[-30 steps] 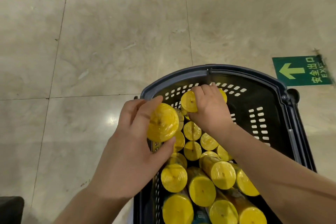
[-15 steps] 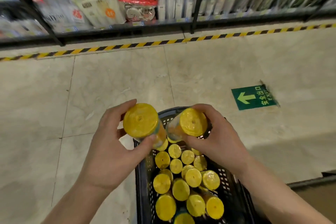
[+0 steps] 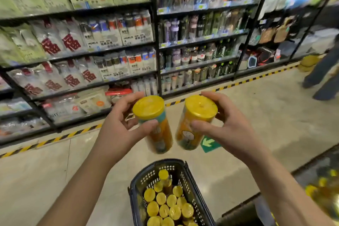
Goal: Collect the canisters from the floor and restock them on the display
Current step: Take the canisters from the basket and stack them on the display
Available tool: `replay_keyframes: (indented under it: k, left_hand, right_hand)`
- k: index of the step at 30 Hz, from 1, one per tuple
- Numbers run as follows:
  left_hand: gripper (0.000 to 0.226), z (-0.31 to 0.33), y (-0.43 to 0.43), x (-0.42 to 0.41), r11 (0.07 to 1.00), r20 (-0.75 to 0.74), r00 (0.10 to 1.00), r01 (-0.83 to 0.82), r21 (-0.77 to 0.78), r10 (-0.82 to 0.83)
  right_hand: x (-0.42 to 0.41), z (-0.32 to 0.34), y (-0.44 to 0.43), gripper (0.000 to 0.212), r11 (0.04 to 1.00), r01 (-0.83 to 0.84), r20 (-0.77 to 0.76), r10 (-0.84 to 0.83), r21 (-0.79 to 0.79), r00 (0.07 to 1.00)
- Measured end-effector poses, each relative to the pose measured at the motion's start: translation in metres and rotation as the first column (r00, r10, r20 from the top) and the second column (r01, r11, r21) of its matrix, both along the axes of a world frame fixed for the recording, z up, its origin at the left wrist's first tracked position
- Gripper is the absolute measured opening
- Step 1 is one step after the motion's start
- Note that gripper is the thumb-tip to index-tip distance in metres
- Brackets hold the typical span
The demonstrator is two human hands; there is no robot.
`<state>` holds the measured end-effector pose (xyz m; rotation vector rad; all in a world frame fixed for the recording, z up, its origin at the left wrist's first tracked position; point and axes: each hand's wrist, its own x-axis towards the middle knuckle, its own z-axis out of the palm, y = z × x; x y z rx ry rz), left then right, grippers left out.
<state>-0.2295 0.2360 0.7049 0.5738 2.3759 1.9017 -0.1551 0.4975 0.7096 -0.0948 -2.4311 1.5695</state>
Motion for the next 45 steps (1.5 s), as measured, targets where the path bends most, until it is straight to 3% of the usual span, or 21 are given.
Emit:
replay_keyframes:
  k: [6,14,17,23,28,33,40,45]
  left_hand:
    - [0.07,0.076,0.048,0.029,0.989,-0.068,0.993,0.107,0.098,-0.1]
    - [0.069,0.104,0.113,0.063,0.911,-0.08,0.919,0.393,0.127,-0.386]
    - [0.072,0.105,0.138,0.079,0.853,-0.08,0.861,0.509,0.113,-0.503]
    - [0.069,0.101,0.184,0.133,0.73,-0.065,0.738,0.674,0.114,-0.671]
    - [0.065,0.105,0.221,0.183,0.645,-0.042,0.651,0.758,0.098,-0.758]
    - [0.064,0.109,0.265,0.225,0.581,-0.081,0.586,0.81,0.078,-0.806]
    - [0.064,0.101,0.347,0.274,0.552,-0.098,0.553,0.833,0.044,-0.827]
    - [0.068,0.087,0.392,0.289,0.595,-0.093,0.592,0.804,-0.004,-0.801]
  right_hand:
    - [0.06,0.073,0.028,0.071,0.977,0.211,-0.124,-0.212,-0.026,0.969]
    - [0.155,0.112,0.039,0.069,0.872,0.49,-0.161,-0.486,-0.022,0.859]
    - [0.201,0.117,0.034,0.066,0.803,0.596,-0.162,-0.588,0.006,0.793]
    - [0.291,0.118,0.025,0.062,0.581,0.813,-0.147,-0.807,-0.025,0.572]
    - [0.353,0.121,0.034,0.064,0.44,0.896,-0.141,-0.892,-0.055,0.429]
    - [0.399,0.113,0.065,0.069,0.367,0.927,-0.148,-0.924,-0.08,0.353]
    - [0.454,0.094,0.146,0.064,0.372,0.925,-0.159,-0.92,-0.078,0.357]
    - [0.458,0.076,0.2,0.071,0.41,0.911,-0.151,-0.904,-0.044,0.4]
